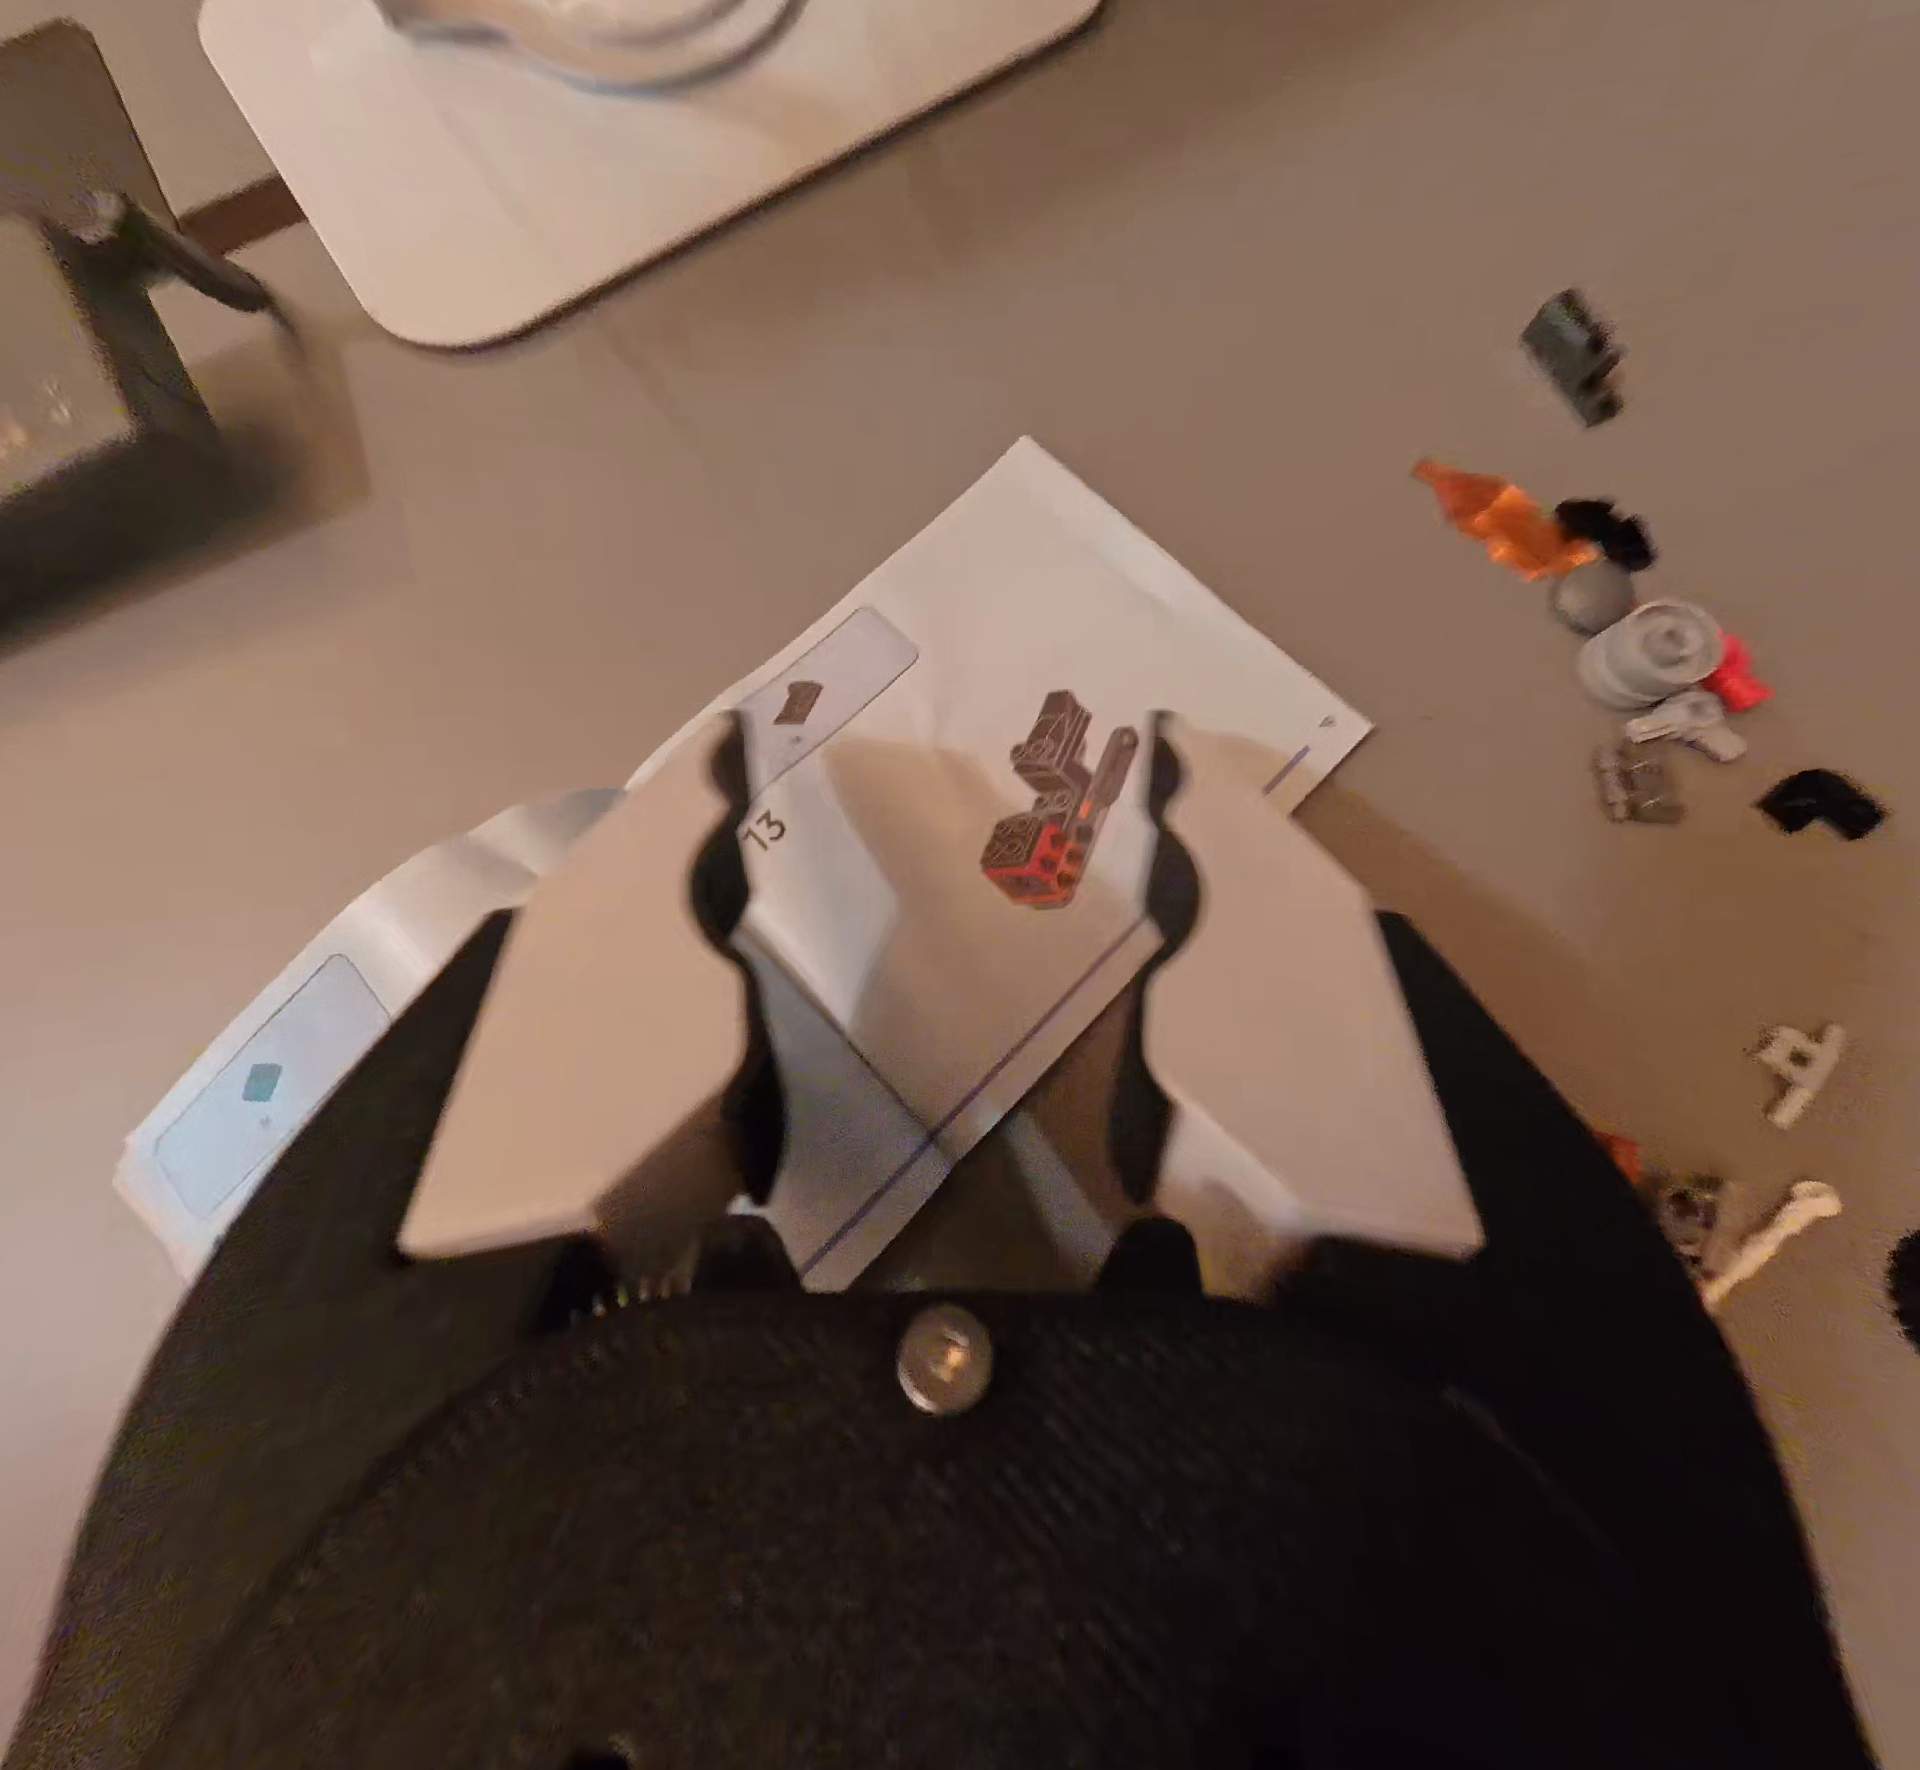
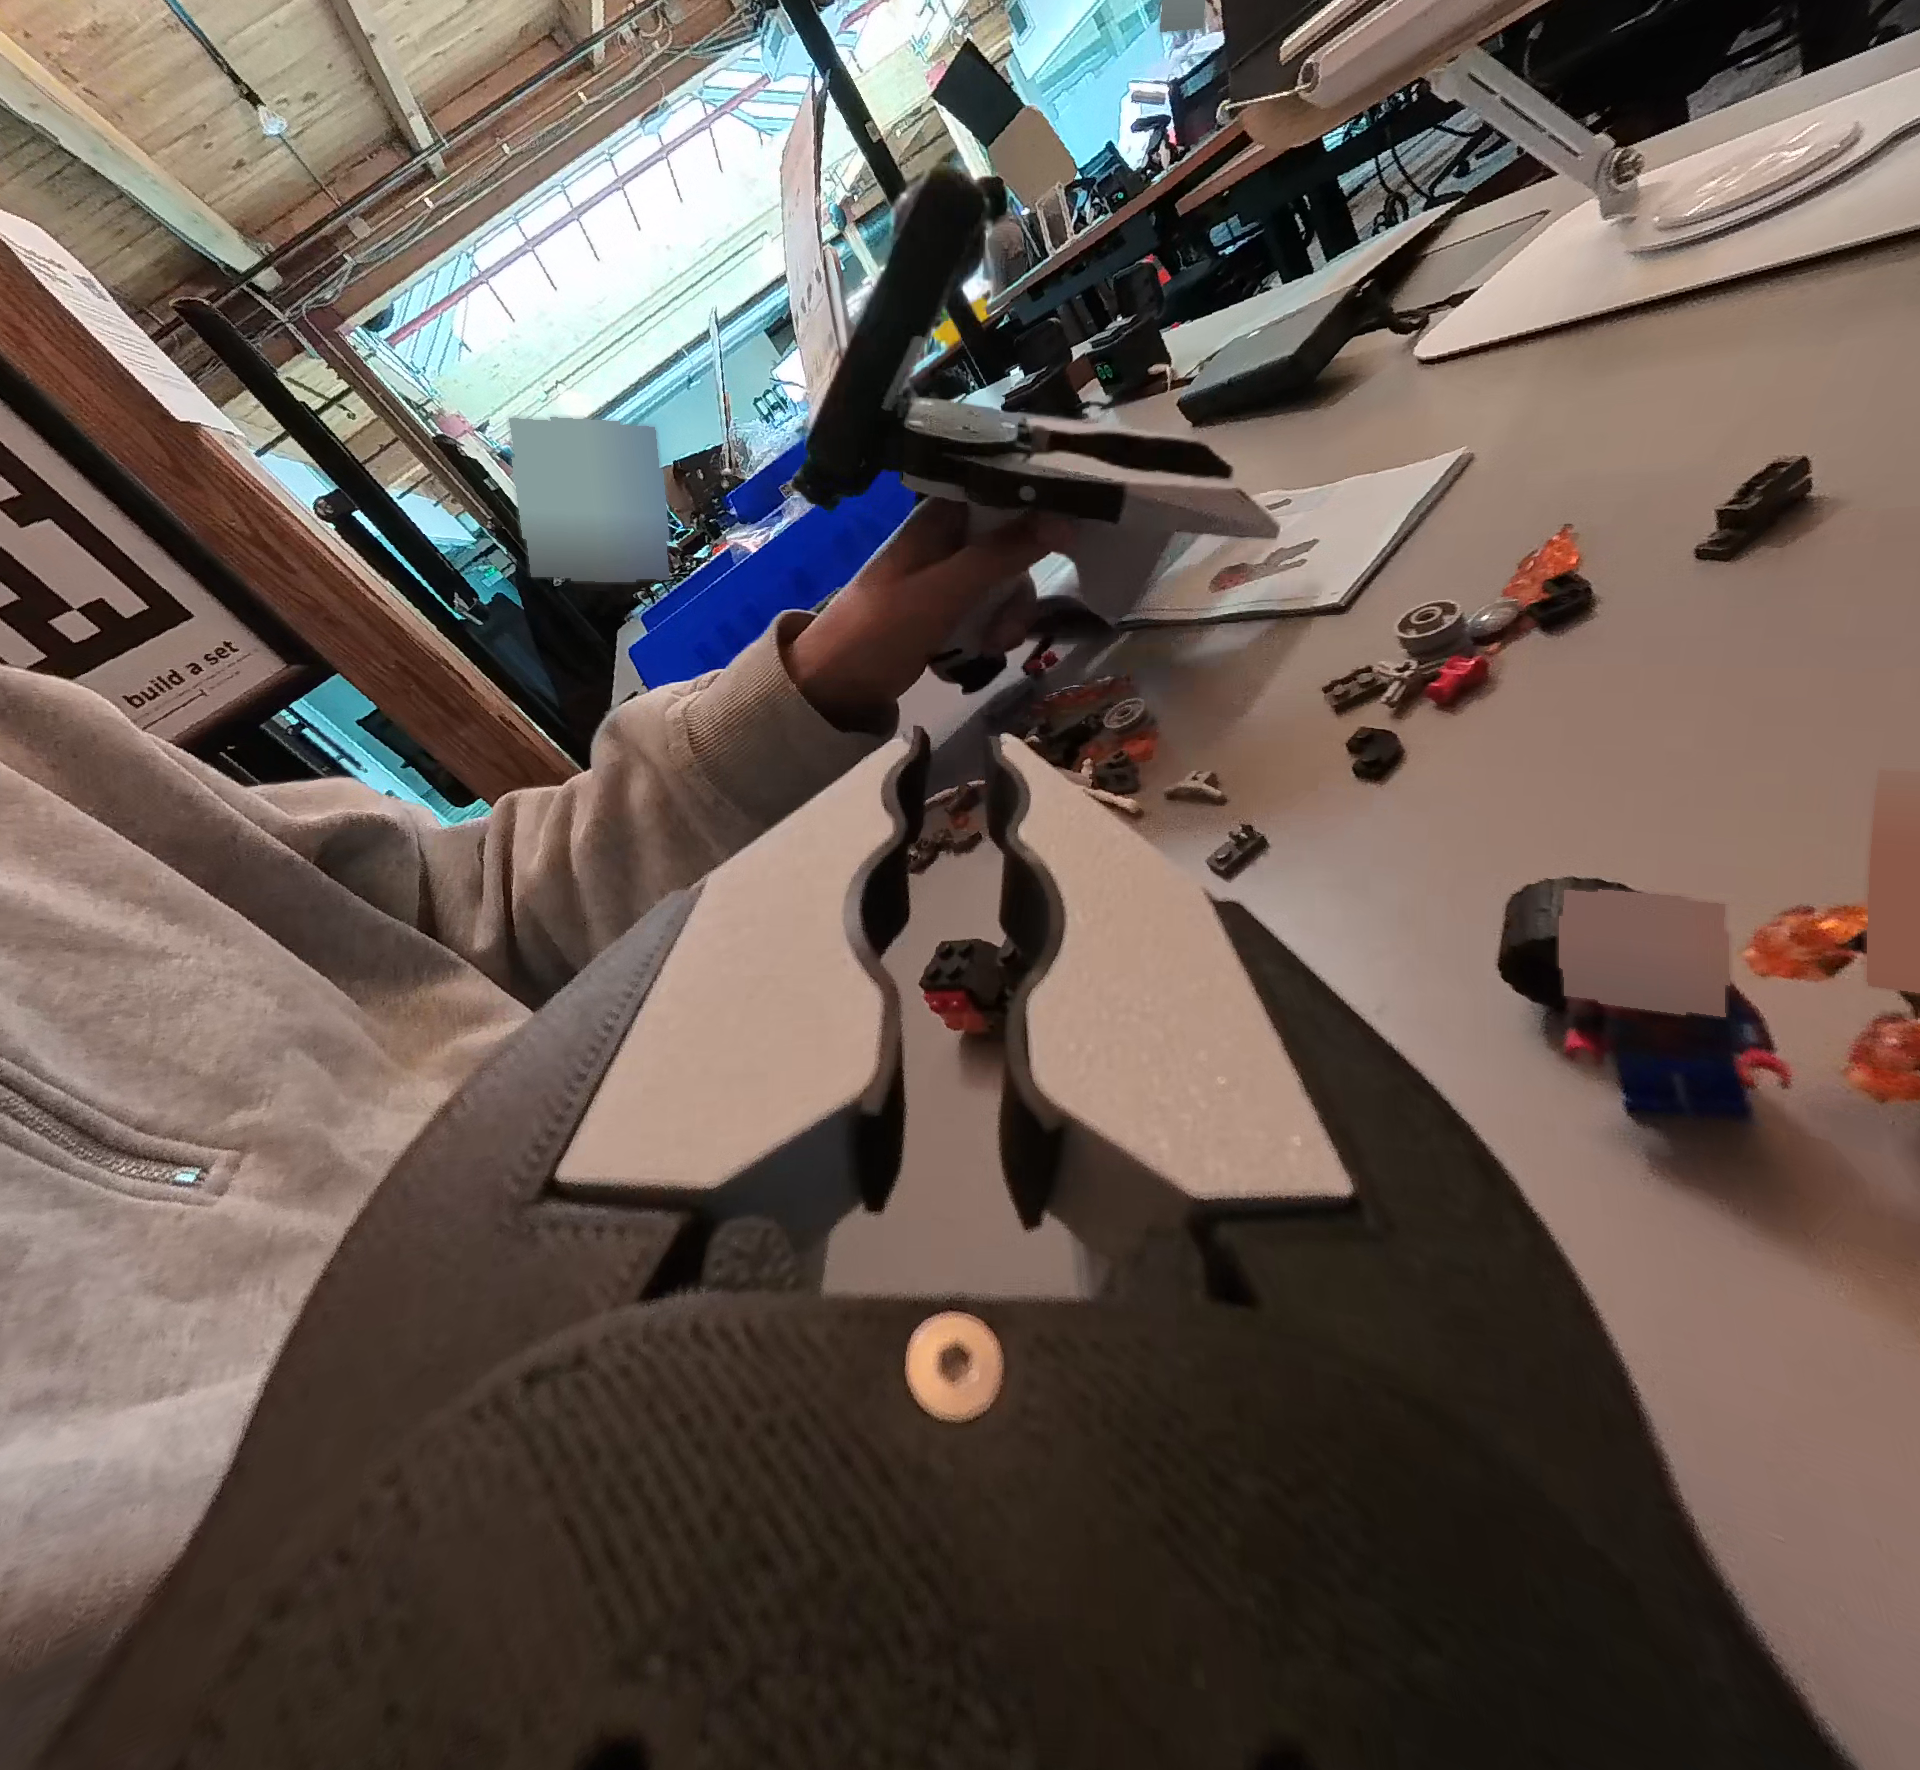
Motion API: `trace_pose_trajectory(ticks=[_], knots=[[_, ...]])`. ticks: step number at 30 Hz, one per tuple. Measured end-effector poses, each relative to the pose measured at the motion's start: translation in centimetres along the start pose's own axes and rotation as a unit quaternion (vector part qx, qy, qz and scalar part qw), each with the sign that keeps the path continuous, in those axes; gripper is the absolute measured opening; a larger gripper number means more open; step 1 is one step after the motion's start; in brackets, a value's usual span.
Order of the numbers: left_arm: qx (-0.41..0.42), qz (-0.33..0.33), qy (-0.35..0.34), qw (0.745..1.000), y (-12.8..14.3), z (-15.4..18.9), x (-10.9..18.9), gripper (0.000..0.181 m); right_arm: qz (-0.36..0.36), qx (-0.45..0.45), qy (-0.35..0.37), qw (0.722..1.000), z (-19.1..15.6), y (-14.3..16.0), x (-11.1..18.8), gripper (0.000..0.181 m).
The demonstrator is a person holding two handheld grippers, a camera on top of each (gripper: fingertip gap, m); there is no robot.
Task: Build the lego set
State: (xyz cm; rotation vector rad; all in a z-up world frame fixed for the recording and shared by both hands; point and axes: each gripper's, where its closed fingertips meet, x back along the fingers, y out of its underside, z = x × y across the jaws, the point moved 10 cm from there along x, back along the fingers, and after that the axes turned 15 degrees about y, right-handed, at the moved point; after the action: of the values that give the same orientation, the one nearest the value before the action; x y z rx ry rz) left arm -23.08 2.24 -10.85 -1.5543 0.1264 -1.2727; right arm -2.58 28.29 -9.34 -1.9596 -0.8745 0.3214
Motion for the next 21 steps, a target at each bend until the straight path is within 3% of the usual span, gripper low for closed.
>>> trace_pose_trajectory(ticks=[1,3,6,11,16,21], knots=[[0.003,0.013,0.0,1.0,-0.2,0.2,0.2,0.102,-0.001,-0.001,0.0,1.0,0.0,0.0,0.0,0.009],[0.014,0.006,-0.012,1.0,-0.3,0.2,-0.1,0.138,-0.003,0.0,0.0,1.0,0.0,0.0,-0.1,0.008],[0.041,-0.056,-0.024,0.997,0.9,-0.6,-1.8,0.145,-0.002,0.001,0.0,1.0,0.0,0.0,0.0,0.008],[0.043,-0.063,-0.006,0.997,0.7,-1.5,-1.6,0.135,-0.003,-0.001,-0.003,1.0,0.0,0.0,-0.1,0.008],[0.051,-0.07,-0.008,0.996,0.5,-2.7,-0.7,0.097,-0.001,-0.001,-0.005,1.0,0.0,0.0,0.0,0.008],[0.039,-0.049,-0.007,0.998,0.8,-3.5,0.2,0.073,-0.002,-0.003,-0.005,1.0,0.0,0.0,0.0,0.008]])
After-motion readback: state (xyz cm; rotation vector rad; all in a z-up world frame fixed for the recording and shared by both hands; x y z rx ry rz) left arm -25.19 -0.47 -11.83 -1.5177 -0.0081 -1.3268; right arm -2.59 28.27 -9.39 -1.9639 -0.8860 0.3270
